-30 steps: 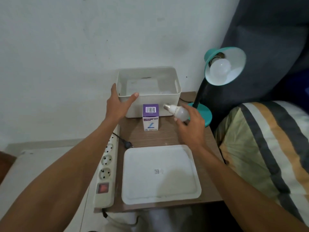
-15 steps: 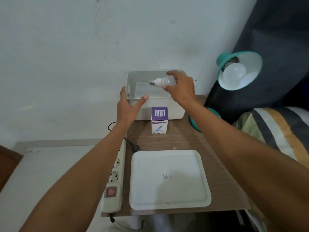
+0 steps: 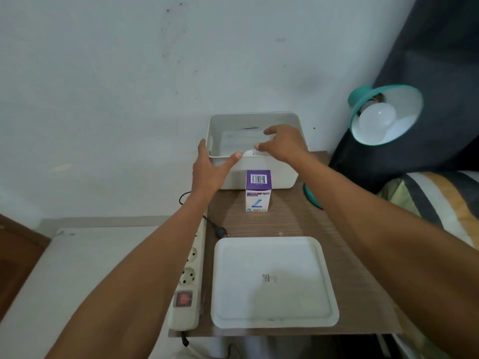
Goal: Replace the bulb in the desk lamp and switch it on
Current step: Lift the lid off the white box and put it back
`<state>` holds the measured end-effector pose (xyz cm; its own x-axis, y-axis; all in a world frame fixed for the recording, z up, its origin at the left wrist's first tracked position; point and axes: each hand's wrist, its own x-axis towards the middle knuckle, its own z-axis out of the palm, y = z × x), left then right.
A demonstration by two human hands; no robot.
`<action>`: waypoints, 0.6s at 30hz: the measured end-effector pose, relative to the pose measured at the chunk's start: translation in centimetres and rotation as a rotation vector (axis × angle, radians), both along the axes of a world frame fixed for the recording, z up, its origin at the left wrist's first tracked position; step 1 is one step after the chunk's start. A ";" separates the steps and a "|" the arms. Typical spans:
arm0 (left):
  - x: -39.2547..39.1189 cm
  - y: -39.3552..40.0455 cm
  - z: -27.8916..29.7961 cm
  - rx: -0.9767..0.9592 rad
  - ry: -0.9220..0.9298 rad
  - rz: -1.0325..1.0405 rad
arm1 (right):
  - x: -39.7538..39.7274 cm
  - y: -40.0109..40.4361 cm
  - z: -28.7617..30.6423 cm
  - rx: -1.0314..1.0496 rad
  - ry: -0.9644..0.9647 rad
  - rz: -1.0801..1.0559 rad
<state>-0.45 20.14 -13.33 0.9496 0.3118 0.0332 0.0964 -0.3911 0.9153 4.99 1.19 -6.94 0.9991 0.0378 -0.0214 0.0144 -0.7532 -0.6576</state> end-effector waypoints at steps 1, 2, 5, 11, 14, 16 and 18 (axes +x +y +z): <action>-0.1 0.0 0.1 -0.008 0.026 0.017 | -0.6 -0.3 0.0 0.031 -0.068 -0.026; -0.3 0.0 0.2 -0.012 0.040 0.039 | -1.4 -0.7 0.0 0.067 -0.144 -0.046; -2.3 -0.8 0.5 0.033 0.035 0.057 | -4.2 -2.1 -0.4 0.102 -0.375 -0.078; -10.3 -2.6 -1.4 0.104 -0.016 0.105 | -11.2 -4.4 -3.3 0.099 -0.406 -0.216; -14.5 -3.3 -2.5 0.137 0.073 0.070 | -15.2 -5.7 -5.7 0.119 -0.245 -0.263; -16.9 -3.7 -3.2 0.161 0.144 0.052 | -18.3 -6.5 -7.3 0.134 -0.112 -0.269; -19.1 -4.3 -3.7 0.177 0.198 0.038 | -21.1 -7.5 -8.6 0.087 -0.012 -0.265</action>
<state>-19.54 15.86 -17.02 0.9306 0.3536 -0.0948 0.2847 -0.5361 0.7947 -16.12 -6.29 -15.54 0.9745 -0.2237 -0.0174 -0.1672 -0.6723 -0.7212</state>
